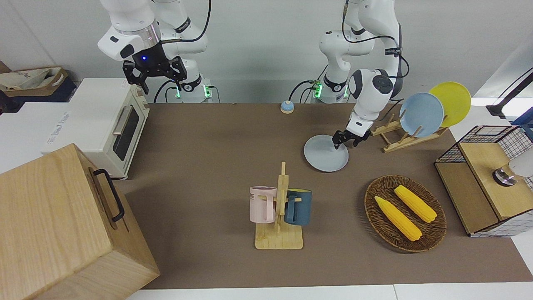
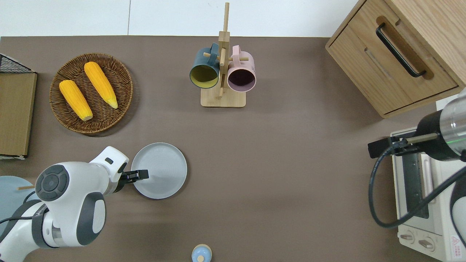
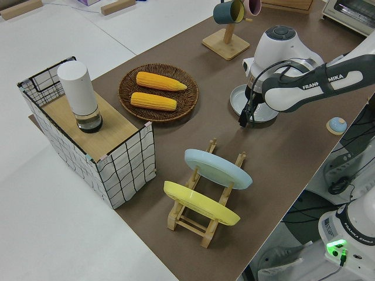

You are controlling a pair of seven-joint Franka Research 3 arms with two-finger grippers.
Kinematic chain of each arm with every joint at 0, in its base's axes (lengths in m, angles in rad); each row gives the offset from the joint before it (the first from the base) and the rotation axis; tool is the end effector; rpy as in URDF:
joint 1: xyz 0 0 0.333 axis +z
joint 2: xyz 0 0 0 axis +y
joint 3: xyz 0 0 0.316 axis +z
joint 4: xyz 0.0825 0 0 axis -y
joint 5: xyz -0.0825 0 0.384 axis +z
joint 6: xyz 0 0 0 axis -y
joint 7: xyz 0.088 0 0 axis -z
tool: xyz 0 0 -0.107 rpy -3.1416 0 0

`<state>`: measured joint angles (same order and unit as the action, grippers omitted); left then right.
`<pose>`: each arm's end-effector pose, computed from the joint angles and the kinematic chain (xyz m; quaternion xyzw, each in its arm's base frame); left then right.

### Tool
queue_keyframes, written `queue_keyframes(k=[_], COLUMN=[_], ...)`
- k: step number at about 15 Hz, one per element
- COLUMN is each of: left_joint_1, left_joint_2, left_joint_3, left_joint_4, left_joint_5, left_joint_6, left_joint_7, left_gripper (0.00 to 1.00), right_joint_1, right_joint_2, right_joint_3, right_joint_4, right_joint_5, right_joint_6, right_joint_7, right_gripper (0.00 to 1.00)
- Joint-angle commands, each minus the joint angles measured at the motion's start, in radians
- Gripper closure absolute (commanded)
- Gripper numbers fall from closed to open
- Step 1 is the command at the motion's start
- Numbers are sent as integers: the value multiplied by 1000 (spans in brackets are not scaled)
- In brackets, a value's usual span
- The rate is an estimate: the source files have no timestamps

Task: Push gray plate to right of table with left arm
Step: 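Lower the left gripper against the gray plate's rim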

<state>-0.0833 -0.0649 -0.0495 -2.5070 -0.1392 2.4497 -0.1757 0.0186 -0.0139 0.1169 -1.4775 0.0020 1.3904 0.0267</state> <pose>0.4570 -0.0610 0.3066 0.9963 0.0748 -0.0028 0.0431 0.5261 0.0725 0.6600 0.9978 0.0544 -0.0365 0.0028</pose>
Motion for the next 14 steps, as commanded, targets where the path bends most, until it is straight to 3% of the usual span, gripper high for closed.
queue_keyframes(k=[1,5,14], left_joint_1=[-42,-49,-52], left_joint_2=[0,0,16], left_joint_3=[8,8,7], left_joint_4=[-19,-19,-19], left_joint_5=[-14,-14,-14], left_joint_6=[31,31,32], left_joint_7=[-48,-70,-90], left_gripper=[522,999,1000], right_joint_1=[-20,-20,-20], right_joint_2=[-3,-3,-3], right_joint_3=[13,13,13], right_joint_4=[8,8,8], right_joint_5=[10,10,10], right_joint_6=[-14,-14,-14], right_joint_7=[2,2,2], right_gripper=[17,17,17])
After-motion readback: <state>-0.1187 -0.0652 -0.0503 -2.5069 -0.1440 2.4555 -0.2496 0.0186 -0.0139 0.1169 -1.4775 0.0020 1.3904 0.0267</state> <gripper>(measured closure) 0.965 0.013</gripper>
